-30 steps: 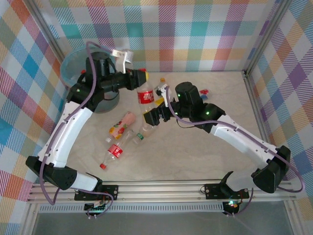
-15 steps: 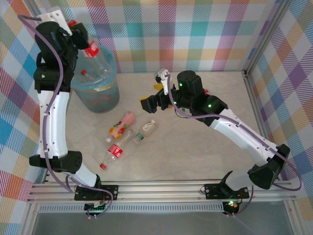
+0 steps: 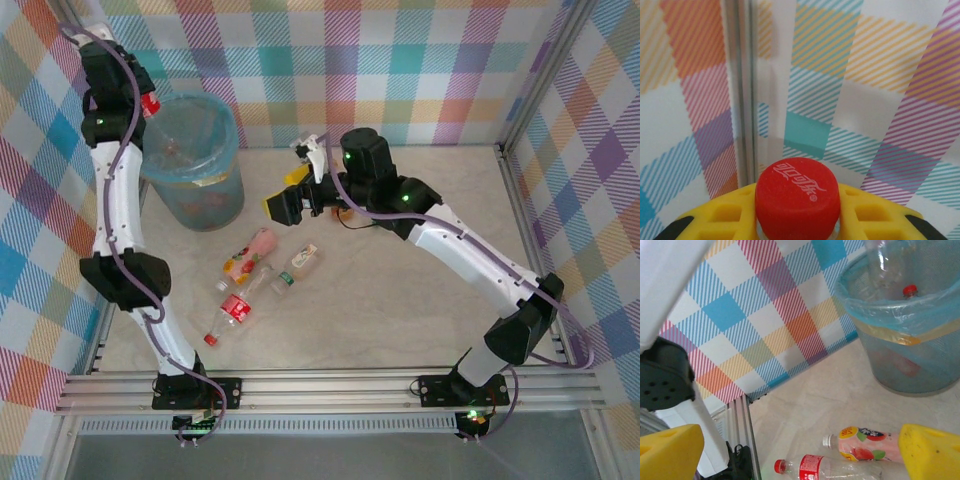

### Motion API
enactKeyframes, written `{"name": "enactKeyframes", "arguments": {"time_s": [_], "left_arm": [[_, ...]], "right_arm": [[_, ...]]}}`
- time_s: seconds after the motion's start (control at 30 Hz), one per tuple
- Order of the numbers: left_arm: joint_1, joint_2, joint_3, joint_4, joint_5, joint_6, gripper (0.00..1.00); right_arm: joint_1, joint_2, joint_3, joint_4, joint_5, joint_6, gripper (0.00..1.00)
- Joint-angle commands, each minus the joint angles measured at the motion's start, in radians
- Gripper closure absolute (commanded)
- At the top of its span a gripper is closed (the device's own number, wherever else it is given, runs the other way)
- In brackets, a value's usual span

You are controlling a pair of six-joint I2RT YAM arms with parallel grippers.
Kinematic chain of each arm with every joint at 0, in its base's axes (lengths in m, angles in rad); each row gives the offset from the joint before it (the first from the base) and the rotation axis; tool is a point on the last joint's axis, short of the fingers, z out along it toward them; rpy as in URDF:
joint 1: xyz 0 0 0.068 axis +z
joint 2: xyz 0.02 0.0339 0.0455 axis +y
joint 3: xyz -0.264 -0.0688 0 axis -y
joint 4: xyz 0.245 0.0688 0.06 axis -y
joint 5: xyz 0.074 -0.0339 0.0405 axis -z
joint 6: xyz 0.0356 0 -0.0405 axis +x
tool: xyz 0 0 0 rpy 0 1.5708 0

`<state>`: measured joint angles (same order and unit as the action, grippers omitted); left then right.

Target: Put the plastic bottles in the bin

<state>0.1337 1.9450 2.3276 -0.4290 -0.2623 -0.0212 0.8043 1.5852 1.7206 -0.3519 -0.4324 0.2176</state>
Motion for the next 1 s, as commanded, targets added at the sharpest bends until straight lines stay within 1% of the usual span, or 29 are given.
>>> {"name": "enactKeyframes", "arguments": {"time_s": [0.0, 0.13, 0.3, 0.4, 0.6, 0.7, 0.83, 0.97], "left_arm": [[0.002, 0.039, 0.012, 0.123, 0.014, 0.059, 1.00], [0.002, 0.094, 0.009, 0.200, 0.042, 0.077, 1.00], [0.001, 0.125, -0.036, 0.209, 0.072, 0.087, 1.00], [0.003, 0.103, -0.131, 0.249, 0.078, 0.108, 1.00], [0.003, 0.021, -0.393, 0.410, 0.117, 0.157, 1.00], [0.003, 0.003, -0.472, 0.450, 0.130, 0.163, 1.00], [0.002, 0.000, -0.511, 0.470, 0.137, 0.160, 1.00], [0.002, -0.017, -0.489, 0.462, 0.149, 0.152, 1.00]], "right_arm": [[0.006, -0.007, 0.046, -0.022, -0.039, -0.013, 0.01], [0.006, -0.012, 0.038, -0.047, -0.027, -0.020, 0.02], [0.006, -0.028, -0.002, -0.046, -0.011, -0.019, 0.02], [0.006, -0.037, -0.030, -0.038, -0.009, -0.017, 0.02], [0.006, -0.038, -0.061, -0.037, -0.021, -0.004, 0.02], [0.006, -0.039, -0.071, -0.036, -0.025, 0.000, 0.02], [0.006, -0.047, -0.086, -0.030, -0.024, 0.006, 0.03], [0.007, -0.055, -0.093, -0.029, -0.024, 0.010, 0.03]]}}
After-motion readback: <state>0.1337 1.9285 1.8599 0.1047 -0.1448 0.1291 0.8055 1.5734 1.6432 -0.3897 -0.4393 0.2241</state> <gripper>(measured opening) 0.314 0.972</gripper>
